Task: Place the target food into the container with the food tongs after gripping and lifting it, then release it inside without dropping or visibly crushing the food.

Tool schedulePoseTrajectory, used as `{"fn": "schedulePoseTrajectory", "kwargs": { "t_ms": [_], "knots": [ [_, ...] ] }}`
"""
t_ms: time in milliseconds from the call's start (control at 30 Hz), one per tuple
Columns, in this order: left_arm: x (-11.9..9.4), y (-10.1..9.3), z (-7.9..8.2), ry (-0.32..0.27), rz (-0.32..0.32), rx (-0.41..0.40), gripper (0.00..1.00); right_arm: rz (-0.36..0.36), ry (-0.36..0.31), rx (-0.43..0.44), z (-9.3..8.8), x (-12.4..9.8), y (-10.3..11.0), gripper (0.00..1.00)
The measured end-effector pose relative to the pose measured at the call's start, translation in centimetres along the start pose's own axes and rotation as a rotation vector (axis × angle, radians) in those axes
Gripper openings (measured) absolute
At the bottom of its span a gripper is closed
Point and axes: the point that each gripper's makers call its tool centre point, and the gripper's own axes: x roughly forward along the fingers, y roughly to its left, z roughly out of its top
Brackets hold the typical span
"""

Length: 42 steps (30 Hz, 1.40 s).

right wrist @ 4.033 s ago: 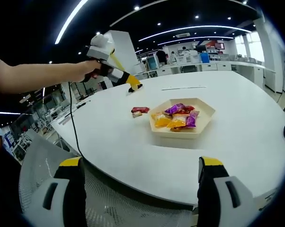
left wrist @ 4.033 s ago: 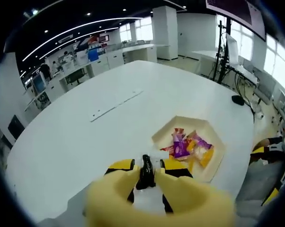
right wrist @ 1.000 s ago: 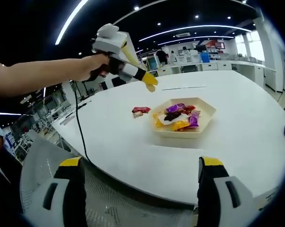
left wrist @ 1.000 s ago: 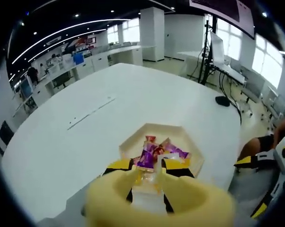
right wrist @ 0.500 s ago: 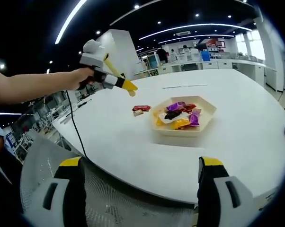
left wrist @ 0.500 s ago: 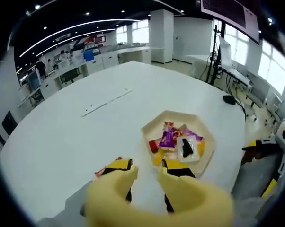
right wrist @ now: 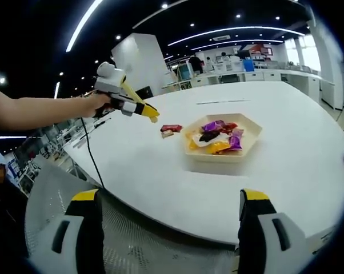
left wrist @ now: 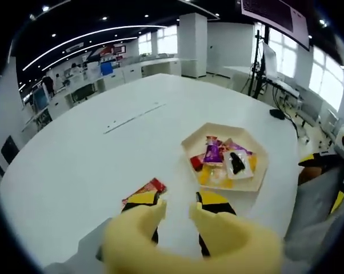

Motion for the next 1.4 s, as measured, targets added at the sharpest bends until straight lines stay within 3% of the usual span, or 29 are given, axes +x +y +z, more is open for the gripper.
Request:
{"fn": "schedulePoseTrajectory", "kwargs": {
  "t_ms": [300, 467, 933, 1067, 1400],
  "knots": [
    [2.2, 1.0, -0.8, -0.001, -0.013, 0.059, 0.23, 0.0, 0.011, 0.001, -0.1, 0.0, 0.0, 1.0],
    [3.5, 1.9, -2.5, 0.043, 0.014, 0.037, 0.23, -0.005, 0.015, 0.003, -0.2, 0.0, -0.1, 1.0],
    [5.6, 2.4, -3.2, 0.056, 0.016, 0.033, 0.24, -0.01, 0.025, 0.006, -0.4, 0.1, -0.2, 1.0],
    [6.0, 2.6, -4.0, 0.068, 0.015, 0.017, 0.24, -0.009, 0.028, 0.007, -0.4, 0.1, -0.2, 1.0],
    [5.2, 1.7, -4.1, 0.057, 0.004, -0.024, 0.24, -0.004, 0.038, 0.005, -0.6, 0.1, -0.1, 1.0]
  ]
}}
